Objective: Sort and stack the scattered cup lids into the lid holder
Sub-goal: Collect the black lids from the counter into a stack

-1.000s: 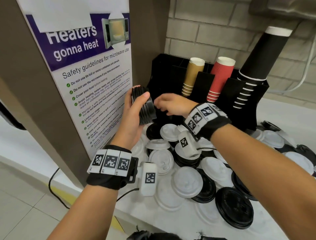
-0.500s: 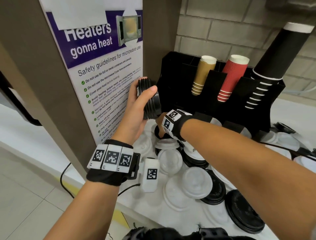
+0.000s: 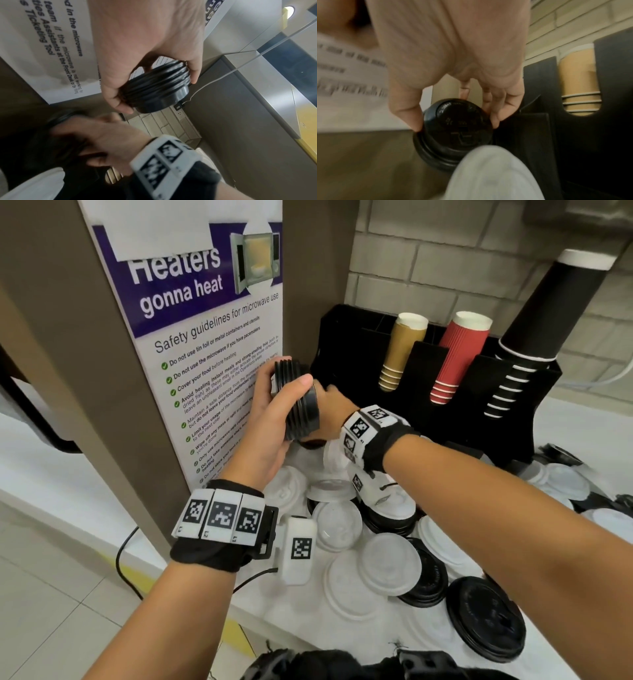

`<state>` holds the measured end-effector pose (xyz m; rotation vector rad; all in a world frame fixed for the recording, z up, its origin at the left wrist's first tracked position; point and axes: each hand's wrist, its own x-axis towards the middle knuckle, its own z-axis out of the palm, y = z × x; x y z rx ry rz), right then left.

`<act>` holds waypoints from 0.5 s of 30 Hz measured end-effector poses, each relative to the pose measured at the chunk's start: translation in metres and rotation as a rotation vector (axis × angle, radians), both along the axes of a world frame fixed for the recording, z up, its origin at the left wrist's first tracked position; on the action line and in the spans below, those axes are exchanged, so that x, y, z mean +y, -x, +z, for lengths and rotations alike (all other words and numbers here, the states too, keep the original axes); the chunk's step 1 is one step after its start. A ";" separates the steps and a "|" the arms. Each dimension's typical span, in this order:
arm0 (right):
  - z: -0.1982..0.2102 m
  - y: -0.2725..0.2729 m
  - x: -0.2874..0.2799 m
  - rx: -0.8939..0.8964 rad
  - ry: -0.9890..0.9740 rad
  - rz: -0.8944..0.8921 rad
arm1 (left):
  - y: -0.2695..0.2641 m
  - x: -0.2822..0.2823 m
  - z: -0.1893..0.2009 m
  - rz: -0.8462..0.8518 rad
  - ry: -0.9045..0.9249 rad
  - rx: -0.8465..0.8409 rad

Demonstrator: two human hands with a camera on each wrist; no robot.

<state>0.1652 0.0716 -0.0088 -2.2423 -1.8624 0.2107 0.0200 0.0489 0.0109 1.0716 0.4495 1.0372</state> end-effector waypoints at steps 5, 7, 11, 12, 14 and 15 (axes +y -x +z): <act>0.039 -0.019 -0.026 0.623 -0.245 -0.146 | -0.003 -0.002 -0.003 0.033 0.014 -0.002; 0.048 -0.023 -0.041 0.934 -0.222 -0.174 | -0.003 -0.003 -0.006 0.031 0.010 0.000; 0.050 -0.027 -0.074 1.212 -0.052 -0.020 | -0.006 -0.003 -0.009 0.034 0.002 0.022; 0.048 -0.026 -0.080 1.215 -0.024 0.020 | -0.007 -0.002 -0.009 0.027 0.002 0.031; 0.044 -0.023 -0.087 1.219 -0.009 0.073 | -0.009 -0.002 -0.008 -0.002 -0.001 0.053; 0.044 -0.022 -0.088 1.226 -0.017 0.096 | -0.010 -0.003 -0.009 -0.020 -0.003 0.065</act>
